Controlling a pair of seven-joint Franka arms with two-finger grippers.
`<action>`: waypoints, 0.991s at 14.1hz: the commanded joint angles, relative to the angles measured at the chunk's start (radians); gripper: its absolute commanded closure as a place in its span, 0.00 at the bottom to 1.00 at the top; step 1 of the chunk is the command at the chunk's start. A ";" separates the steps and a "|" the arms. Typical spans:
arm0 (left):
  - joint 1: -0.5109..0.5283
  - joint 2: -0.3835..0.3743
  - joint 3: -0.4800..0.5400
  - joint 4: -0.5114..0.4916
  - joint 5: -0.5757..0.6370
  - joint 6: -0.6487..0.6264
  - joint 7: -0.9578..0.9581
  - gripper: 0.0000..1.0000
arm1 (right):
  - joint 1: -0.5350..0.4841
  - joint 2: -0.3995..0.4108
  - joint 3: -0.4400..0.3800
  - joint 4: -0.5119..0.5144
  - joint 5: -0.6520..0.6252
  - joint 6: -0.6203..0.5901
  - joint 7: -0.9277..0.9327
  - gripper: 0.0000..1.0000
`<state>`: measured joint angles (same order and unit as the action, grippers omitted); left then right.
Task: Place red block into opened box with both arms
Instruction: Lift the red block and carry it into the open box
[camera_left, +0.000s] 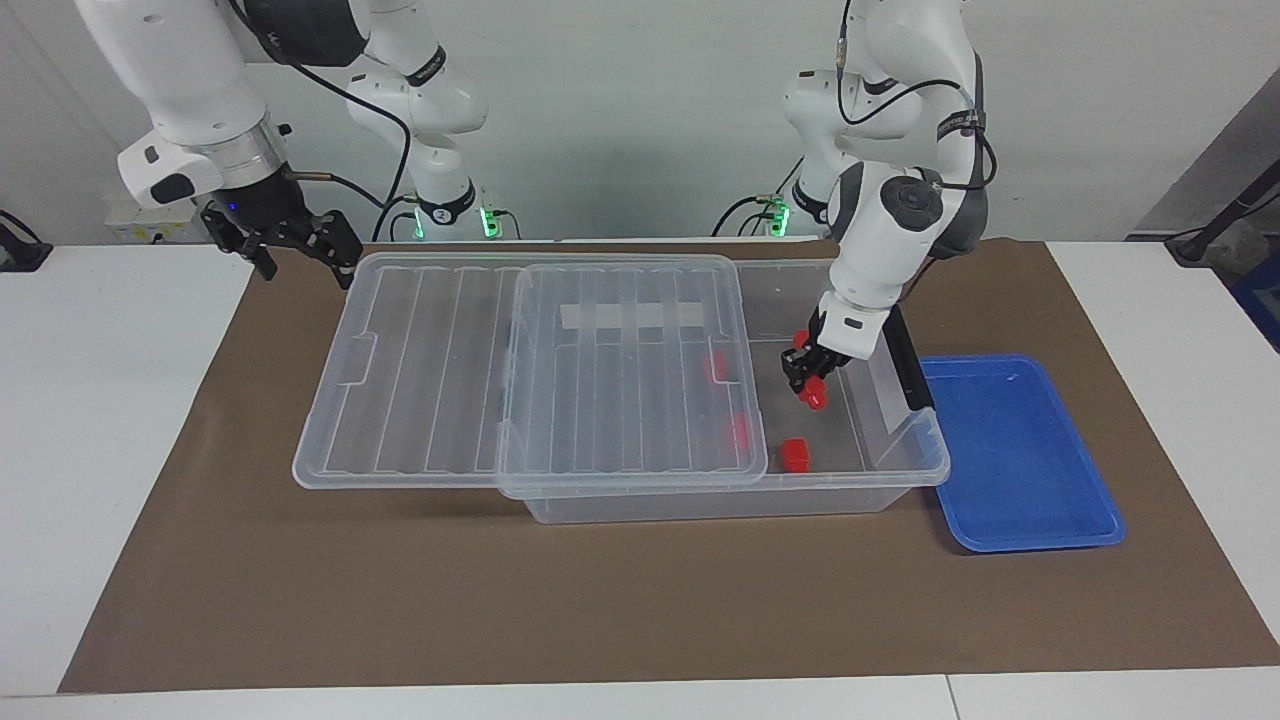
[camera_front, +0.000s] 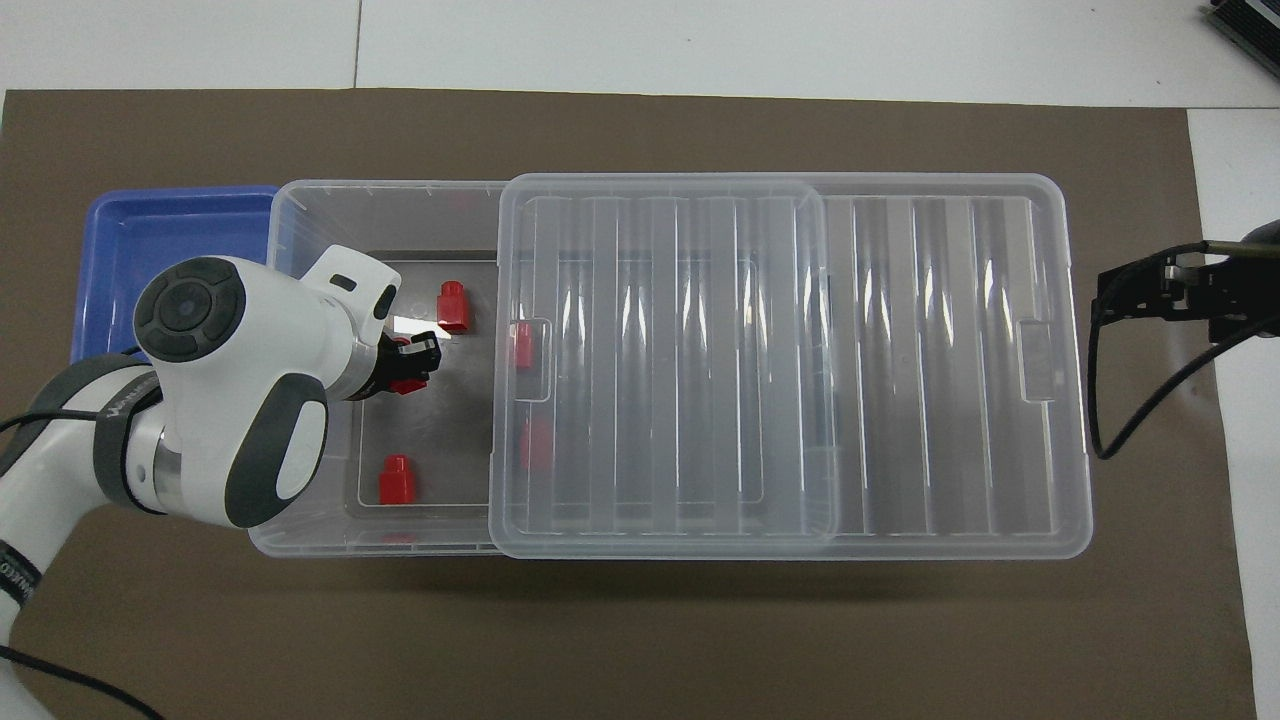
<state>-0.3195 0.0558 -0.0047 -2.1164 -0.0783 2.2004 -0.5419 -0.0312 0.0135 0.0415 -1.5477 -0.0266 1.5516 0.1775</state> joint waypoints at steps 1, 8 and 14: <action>-0.004 -0.042 0.000 -0.079 0.026 0.047 0.019 1.00 | 0.005 -0.029 0.006 -0.038 -0.013 0.024 0.005 0.00; -0.049 0.053 0.002 -0.091 0.031 0.180 0.007 1.00 | 0.004 -0.027 0.008 -0.038 -0.012 0.024 0.002 0.00; -0.050 0.105 0.002 -0.092 0.090 0.226 0.005 1.00 | -0.009 -0.029 0.008 -0.042 0.002 0.024 0.002 0.00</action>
<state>-0.3569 0.1471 -0.0163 -2.1972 -0.0290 2.3937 -0.5315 -0.0267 0.0126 0.0438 -1.5494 -0.0265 1.5516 0.1775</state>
